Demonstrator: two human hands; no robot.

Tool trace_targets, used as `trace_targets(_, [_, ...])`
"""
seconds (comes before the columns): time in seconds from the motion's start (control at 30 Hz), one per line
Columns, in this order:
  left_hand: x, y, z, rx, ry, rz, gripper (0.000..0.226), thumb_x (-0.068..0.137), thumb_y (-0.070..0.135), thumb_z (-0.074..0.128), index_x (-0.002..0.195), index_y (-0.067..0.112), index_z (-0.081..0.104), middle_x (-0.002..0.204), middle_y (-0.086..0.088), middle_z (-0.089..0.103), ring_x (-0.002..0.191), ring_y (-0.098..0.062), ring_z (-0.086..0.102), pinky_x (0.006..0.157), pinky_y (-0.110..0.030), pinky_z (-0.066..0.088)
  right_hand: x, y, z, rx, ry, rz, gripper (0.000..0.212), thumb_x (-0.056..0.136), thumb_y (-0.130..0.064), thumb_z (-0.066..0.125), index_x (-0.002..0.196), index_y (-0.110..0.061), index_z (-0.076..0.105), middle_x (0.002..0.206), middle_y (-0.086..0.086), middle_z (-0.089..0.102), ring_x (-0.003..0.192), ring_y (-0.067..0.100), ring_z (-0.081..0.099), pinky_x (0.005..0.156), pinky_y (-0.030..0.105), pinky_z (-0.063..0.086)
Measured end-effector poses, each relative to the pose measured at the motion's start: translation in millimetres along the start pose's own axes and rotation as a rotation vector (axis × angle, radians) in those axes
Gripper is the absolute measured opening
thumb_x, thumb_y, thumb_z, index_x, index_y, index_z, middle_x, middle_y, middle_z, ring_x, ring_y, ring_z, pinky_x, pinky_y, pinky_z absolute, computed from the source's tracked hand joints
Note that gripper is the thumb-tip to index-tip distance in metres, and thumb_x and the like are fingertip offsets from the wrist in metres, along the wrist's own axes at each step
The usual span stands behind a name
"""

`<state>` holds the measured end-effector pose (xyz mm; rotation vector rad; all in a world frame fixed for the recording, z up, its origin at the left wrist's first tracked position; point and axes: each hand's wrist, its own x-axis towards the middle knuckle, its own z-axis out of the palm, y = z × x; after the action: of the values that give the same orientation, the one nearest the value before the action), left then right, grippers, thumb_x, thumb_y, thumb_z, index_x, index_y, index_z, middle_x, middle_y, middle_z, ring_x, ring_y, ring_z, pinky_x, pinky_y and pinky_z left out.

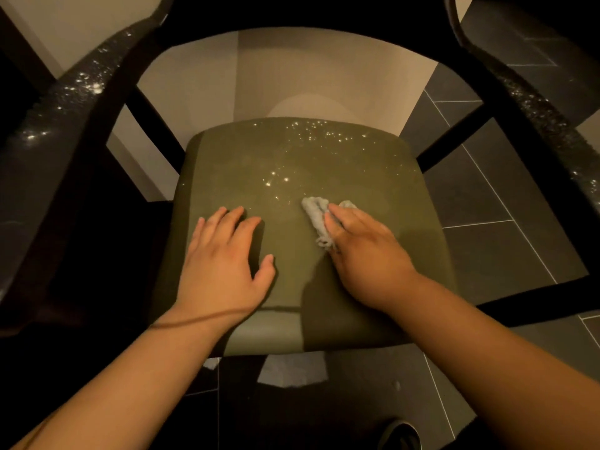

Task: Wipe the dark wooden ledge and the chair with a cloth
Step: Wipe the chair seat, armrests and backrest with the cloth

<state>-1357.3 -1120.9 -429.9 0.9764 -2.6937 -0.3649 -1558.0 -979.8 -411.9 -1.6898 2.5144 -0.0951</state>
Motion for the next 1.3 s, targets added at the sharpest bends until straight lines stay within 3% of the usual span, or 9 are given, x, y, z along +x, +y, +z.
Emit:
trace_targets(0.13, [-2.9,-0.5,1.7,-0.035,0.04,-0.01,0.064,0.09,0.051,0.054,0.145,0.018,0.053,0.155,-0.008,0.048,0.152,-0.029,0.033,0.129,-0.051,0.02,17.1,37.9,4.3,-0.059,0.065,0.112,0.055,0.104,-0.022,0.045,0.157,-0.009,0.039,0.165,0.01,0.036,0.154,0.029,0.029,0.128,0.04,0.021])
trace_targets(0.27, [-3.3,-0.8,1.5,-0.048,0.06,-0.005,0.061,0.091,0.049,0.054,0.143,0.018,0.055,0.153,-0.006,0.051,0.152,-0.027,0.034,0.129,-0.05,0.02,37.5,42.2,0.6,0.071,0.084,0.21,0.059,0.108,-0.037,0.034,0.155,-0.003,0.041,0.164,0.015,0.036,0.154,0.031,0.028,0.129,0.035,0.013])
trace_targets(0.47, [-3.7,1.0,2.0,-0.046,0.092,0.007,0.058,0.089,0.046,0.058,0.139,0.018,0.059,0.149,-0.005,0.054,0.15,-0.027,0.036,0.129,-0.05,0.019,3.7,-10.6,-5.1,0.152,0.012,-0.053,0.056,0.105,-0.042,0.033,0.152,-0.015,0.05,0.161,0.003,0.043,0.149,0.025,0.035,0.126,0.037,0.026])
trace_targets(0.6, [-3.9,-0.5,3.0,-0.048,0.098,0.009,0.057,0.089,0.046,0.058,0.138,0.018,0.059,0.148,-0.005,0.055,0.15,-0.027,0.037,0.128,-0.05,0.02,25.3,18.0,-5.5,-0.015,-0.012,-0.001,0.062,0.106,-0.048,0.025,0.158,-0.019,0.039,0.166,0.004,0.033,0.15,0.029,0.033,0.124,0.043,0.028])
trace_targets(0.77, [-3.6,0.0,3.0,-0.038,0.081,-0.005,0.056,0.09,0.047,0.054,0.137,0.018,0.061,0.147,-0.005,0.056,0.149,-0.027,0.038,0.129,-0.05,0.02,64.5,39.9,-15.0,0.085,-0.009,0.234,0.06,0.112,-0.038,0.027,0.164,-0.008,0.02,0.173,0.002,0.009,0.159,0.023,0.005,0.126,0.028,0.002])
trace_targets(0.97, [-3.2,0.8,3.4,-0.029,0.083,-0.005,0.054,0.089,0.047,0.056,0.134,0.018,0.063,0.146,-0.006,0.056,0.148,-0.028,0.038,0.129,-0.048,0.018,30.9,1.6,-14.1,0.135,-0.044,0.03,0.061,0.111,-0.036,0.033,0.165,-0.012,0.018,0.172,0.002,0.014,0.159,0.018,0.011,0.125,0.023,0.001])
trace_targets(1.03, [-3.0,0.6,3.9,-0.03,0.093,-0.001,0.054,0.088,0.046,0.057,0.133,0.017,0.064,0.145,-0.007,0.057,0.147,-0.029,0.039,0.129,-0.049,0.019,37.8,10.6,-17.6,0.031,-0.086,-0.008,0.063,0.11,-0.04,0.031,0.165,-0.014,0.013,0.173,0.0,0.008,0.16,0.019,0.005,0.127,0.03,0.0])
trace_targets(1.17, [-3.0,0.8,4.3,-0.019,0.099,-0.003,0.053,0.088,0.046,0.056,0.132,0.016,0.065,0.144,-0.008,0.058,0.147,-0.03,0.041,0.128,-0.051,0.021,75.5,22.5,-17.6,-0.075,-0.083,0.031,0.062,0.111,-0.038,0.033,0.165,-0.014,0.014,0.174,0.002,0.007,0.16,0.025,-0.001,0.127,0.036,-0.001])
trace_targets(1.3, [-3.9,2.0,3.3,-0.01,0.101,-0.011,0.053,0.088,0.045,0.058,0.132,0.017,0.064,0.143,-0.007,0.058,0.146,-0.029,0.041,0.128,-0.05,0.021,85.3,9.6,-21.0,0.076,-0.075,0.098,0.059,0.111,-0.027,0.035,0.165,-0.011,0.016,0.173,0.002,0.01,0.16,0.024,0.003,0.127,0.033,0.003])
